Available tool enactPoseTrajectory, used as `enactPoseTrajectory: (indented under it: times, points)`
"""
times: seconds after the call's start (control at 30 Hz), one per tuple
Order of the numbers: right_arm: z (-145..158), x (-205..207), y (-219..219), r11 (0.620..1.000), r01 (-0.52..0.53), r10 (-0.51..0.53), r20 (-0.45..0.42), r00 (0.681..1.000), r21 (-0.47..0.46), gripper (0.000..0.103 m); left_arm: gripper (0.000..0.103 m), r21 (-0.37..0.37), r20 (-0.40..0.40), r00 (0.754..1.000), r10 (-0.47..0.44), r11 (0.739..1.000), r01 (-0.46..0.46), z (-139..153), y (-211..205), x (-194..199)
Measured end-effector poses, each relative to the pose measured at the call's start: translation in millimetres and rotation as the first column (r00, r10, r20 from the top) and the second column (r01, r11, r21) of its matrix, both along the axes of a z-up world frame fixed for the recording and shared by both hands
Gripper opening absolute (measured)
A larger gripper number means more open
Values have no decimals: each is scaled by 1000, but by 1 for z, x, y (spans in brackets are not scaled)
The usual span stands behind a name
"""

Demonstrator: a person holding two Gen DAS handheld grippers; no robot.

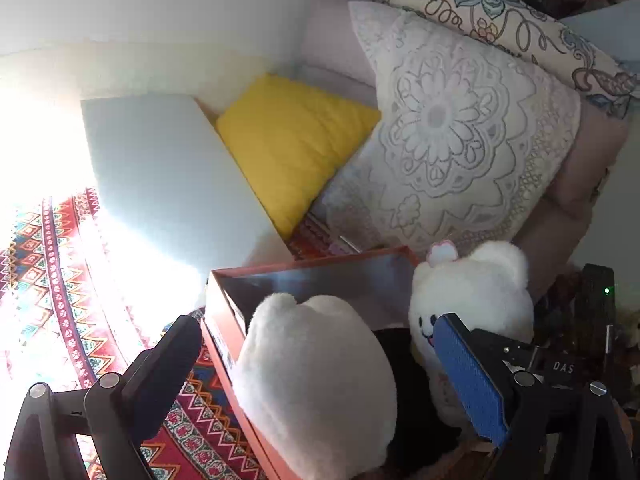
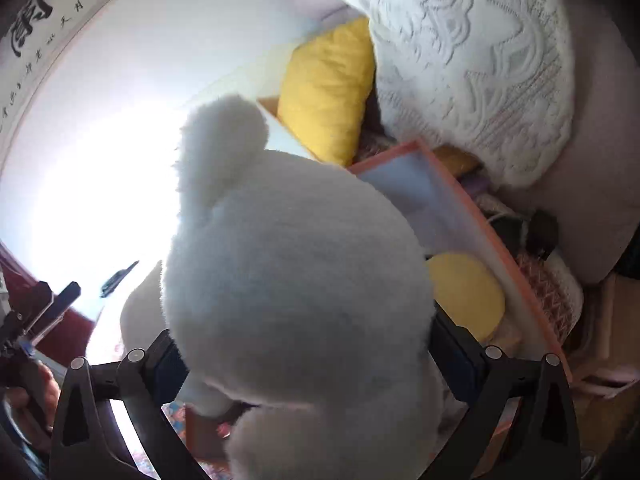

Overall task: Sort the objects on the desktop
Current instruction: 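Carry both white plush toys into the orange box and open both grippers, then grasp the white pill bottle with the left gripper while the right grasps the card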

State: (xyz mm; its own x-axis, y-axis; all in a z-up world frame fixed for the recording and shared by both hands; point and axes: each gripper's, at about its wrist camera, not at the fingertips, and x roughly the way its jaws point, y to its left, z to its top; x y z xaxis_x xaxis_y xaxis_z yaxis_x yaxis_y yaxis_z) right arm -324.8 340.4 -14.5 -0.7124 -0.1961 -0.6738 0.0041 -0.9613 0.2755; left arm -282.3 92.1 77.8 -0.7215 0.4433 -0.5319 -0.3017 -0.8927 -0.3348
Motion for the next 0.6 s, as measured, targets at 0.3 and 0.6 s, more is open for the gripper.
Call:
enactPoseTrajectory:
  times: [0.3, 0.6]
  points:
    - [85, 26, -16, 988, 131, -106, -249, 963, 87, 103, 97, 6, -35, 998, 58, 998, -58, 10, -53, 44]
    - [66, 48, -131, 949, -313, 287, -296, 911, -46, 103, 99, -15, 34, 957, 287, 958, -287, -23, -163, 92]
